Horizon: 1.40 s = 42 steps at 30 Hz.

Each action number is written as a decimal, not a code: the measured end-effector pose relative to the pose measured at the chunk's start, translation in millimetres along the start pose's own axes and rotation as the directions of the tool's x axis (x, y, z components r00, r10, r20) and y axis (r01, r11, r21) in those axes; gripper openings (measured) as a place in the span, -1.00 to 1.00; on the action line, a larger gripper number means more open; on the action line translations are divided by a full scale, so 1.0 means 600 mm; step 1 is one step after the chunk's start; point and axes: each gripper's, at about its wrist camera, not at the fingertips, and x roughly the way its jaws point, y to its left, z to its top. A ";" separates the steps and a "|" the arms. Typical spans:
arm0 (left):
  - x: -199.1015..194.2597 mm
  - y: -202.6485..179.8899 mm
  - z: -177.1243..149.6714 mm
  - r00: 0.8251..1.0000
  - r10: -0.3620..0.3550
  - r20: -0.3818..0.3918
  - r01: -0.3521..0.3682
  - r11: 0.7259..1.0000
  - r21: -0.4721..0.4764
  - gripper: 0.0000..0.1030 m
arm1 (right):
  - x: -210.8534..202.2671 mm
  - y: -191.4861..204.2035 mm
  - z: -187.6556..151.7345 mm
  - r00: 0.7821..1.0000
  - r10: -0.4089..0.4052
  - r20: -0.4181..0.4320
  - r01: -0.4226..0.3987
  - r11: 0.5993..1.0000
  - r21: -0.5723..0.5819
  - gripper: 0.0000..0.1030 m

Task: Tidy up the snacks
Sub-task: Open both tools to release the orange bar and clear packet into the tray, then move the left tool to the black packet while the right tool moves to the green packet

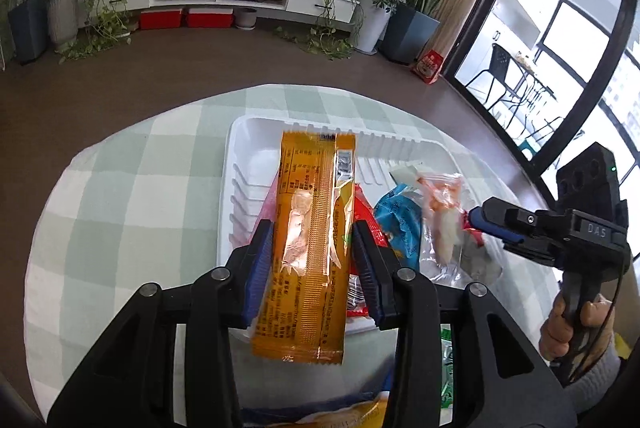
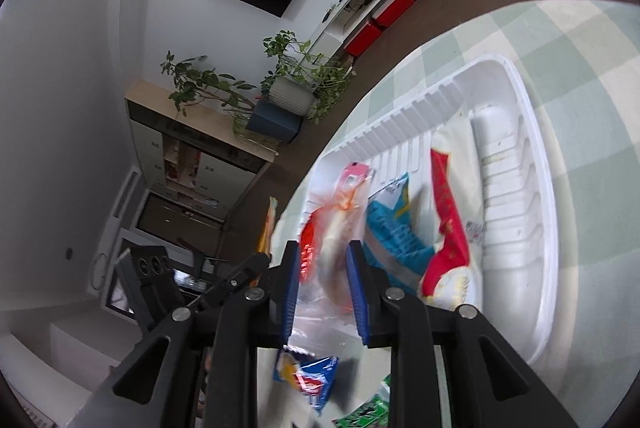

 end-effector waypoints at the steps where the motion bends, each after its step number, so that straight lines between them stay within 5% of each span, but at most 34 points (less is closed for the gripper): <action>1: 0.005 -0.004 0.000 1.000 0.027 0.001 -0.027 0.999 0.016 -0.21 | -0.001 0.004 0.001 1.000 -0.016 0.006 0.016 1.000 -0.024 -0.46; 9: 0.019 -0.009 -0.002 0.997 0.073 0.027 -0.074 0.997 0.034 -0.04 | -0.021 0.042 -0.003 0.997 -0.051 0.049 0.058 0.986 -0.158 -0.12; 22: -0.111 -0.032 -0.121 0.999 0.033 0.031 -0.034 0.999 0.022 -0.01 | -0.071 0.096 -0.083 0.999 -0.042 -0.026 0.033 0.958 -0.284 0.22; 32: -0.195 -0.095 -0.269 0.998 -0.002 -0.057 0.010 0.989 0.150 0.00 | -0.077 0.109 -0.203 0.965 -0.254 -0.065 0.191 0.852 -0.488 0.37; 42: -0.228 -0.116 -0.343 0.995 -0.006 -0.096 0.023 0.985 0.173 0.01 | -0.065 0.066 -0.264 0.947 -0.280 -0.157 0.209 0.909 -0.359 0.45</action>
